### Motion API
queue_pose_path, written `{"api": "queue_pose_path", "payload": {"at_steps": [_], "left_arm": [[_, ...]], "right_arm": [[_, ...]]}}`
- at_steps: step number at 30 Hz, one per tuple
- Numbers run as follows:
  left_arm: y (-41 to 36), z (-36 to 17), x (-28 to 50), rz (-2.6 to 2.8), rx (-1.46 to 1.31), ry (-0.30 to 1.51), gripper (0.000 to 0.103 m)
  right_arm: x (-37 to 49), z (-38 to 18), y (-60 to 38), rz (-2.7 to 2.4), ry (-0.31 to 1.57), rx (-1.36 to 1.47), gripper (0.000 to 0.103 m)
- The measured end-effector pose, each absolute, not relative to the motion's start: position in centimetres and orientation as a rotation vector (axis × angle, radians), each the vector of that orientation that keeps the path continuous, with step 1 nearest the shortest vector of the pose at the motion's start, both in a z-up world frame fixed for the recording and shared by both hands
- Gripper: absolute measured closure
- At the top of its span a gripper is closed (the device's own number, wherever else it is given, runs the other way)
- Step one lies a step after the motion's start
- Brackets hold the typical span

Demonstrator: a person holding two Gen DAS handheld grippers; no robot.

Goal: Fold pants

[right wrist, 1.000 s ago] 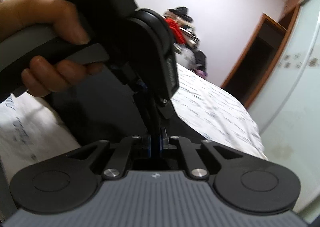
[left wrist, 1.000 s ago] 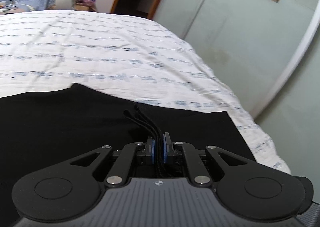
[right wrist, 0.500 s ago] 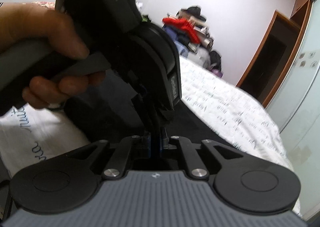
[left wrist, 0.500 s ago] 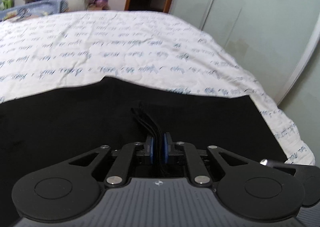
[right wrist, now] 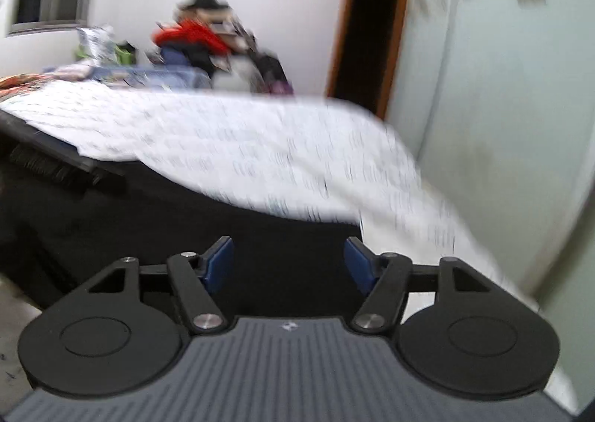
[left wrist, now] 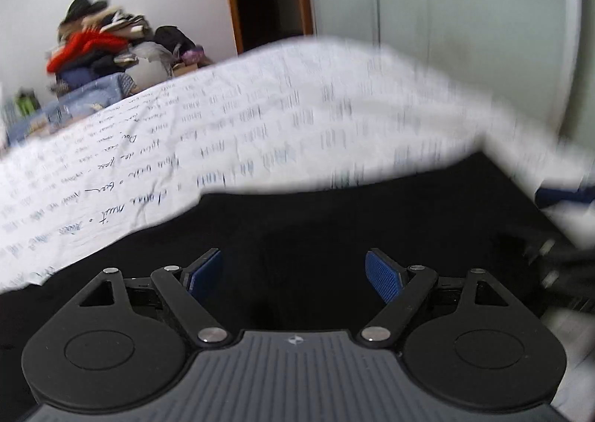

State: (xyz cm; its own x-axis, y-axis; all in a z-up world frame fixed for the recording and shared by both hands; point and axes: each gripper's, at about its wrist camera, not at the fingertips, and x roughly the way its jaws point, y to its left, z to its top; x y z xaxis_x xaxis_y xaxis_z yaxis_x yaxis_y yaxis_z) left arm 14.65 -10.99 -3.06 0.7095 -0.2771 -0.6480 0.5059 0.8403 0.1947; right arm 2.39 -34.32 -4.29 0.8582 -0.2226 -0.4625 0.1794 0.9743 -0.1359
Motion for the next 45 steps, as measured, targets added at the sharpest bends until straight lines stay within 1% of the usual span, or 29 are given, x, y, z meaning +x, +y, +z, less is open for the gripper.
{"api": "queue_pose_path", "payload": {"at_steps": [1, 2, 4, 6, 8, 10, 12, 14, 15, 17, 18, 19, 20, 21, 22, 26, 27, 31, 34, 39, 41, 43, 45], "left_arm": [[-11.7, -4.1, 14.0, -0.43, 0.452, 0.638, 0.019], [-11.9, -4.7, 13.1, -0.424, 0.507, 0.586, 0.019], [-12.3, -5.0, 11.3, -0.417, 0.589, 0.487, 0.019], [-12.4, -4.7, 10.7, -0.407, 0.622, 0.456, 0.019], [-12.6, -3.9, 11.1, -0.405, 0.585, 0.448, 0.019], [-12.6, -3.2, 12.1, -0.416, 0.517, 0.482, 0.018], [-12.7, -2.8, 13.7, -0.42, 0.431, 0.537, 0.017], [-12.5, -2.6, 15.2, -0.411, 0.353, 0.575, 0.017], [-12.5, -2.6, 15.7, -0.399, 0.331, 0.584, 0.017], [-12.8, -2.8, 16.6, -0.377, 0.314, 0.586, 0.017], [-13.0, -2.9, 17.1, -0.361, 0.311, 0.597, 0.017], [-12.8, -3.0, 17.2, -0.352, 0.301, 0.608, 0.018], [-12.8, -3.1, 17.6, -0.354, 0.286, 0.619, 0.018], [-12.7, -3.3, 17.9, -0.358, 0.268, 0.631, 0.018], [-12.7, -3.5, 18.3, -0.356, 0.255, 0.647, 0.018], [-12.8, -4.1, 19.0, -0.351, 0.244, 0.679, 0.017], [-12.9, -4.1, 19.0, -0.35, 0.245, 0.679, 0.017], [-12.9, -4.3, 19.0, -0.35, 0.248, 0.681, 0.017], [-13.0, -4.4, 19.1, -0.346, 0.247, 0.683, 0.017], [-13.0, -4.6, 19.1, -0.346, 0.255, 0.683, 0.015], [-12.9, -4.6, 19.2, -0.343, 0.257, 0.682, 0.013], [-12.9, -4.6, 19.2, -0.339, 0.256, 0.685, 0.012], [-12.8, -4.6, 19.2, -0.34, 0.252, 0.685, 0.012]], "right_arm": [[2.6, -5.3, -34.9, -0.212, 0.548, -0.079, 0.039], [2.6, -6.2, -35.1, -0.214, 0.587, -0.099, 0.039], [1.6, -7.2, -34.7, -0.206, 0.589, -0.166, 0.039], [1.4, -6.8, -34.0, -0.204, 0.592, -0.215, 0.037], [1.9, -5.5, -33.5, -0.217, 0.581, -0.214, 0.031], [2.4, -3.9, -33.0, -0.224, 0.536, -0.196, 0.012], [2.8, -2.9, -33.0, -0.232, 0.494, -0.162, 0.007], [4.1, -2.5, -33.3, -0.225, 0.467, -0.13, 0.007], [4.7, -2.5, -33.5, -0.211, 0.459, -0.118, 0.009], [6.5, -2.6, -33.8, -0.187, 0.467, -0.11, 0.022], [7.5, -2.7, -34.0, -0.176, 0.479, -0.119, 0.041], [8.1, -2.7, -33.9, -0.168, 0.496, -0.128, 0.056], [9.0, -2.9, -34.0, -0.16, 0.527, -0.142, 0.065], [9.6, -3.0, -33.9, -0.161, 0.551, -0.16, 0.078], [10.3, -3.3, -34.0, -0.163, 0.572, -0.18, 0.085], [12.1, -4.3, -35.5, -0.199, 0.641, -0.212, 0.086], [12.4, -4.3, -36.0, -0.208, 0.649, -0.202, 0.088], [11.6, -3.4, -36.4, -0.25, 0.617, -0.193, 0.087], [11.0, -3.0, -36.0, -0.218, 0.602, -0.192, 0.087], [12.6, -4.9, -36.4, -0.251, 0.662, -0.243, 0.088], [12.3, -4.7, -36.5, -0.261, 0.643, -0.229, 0.087], [11.4, -4.1, -36.2, -0.281, 0.613, -0.242, 0.076], [9.9, -3.5, -36.1, -0.296, 0.58, -0.245, 0.075]]}}
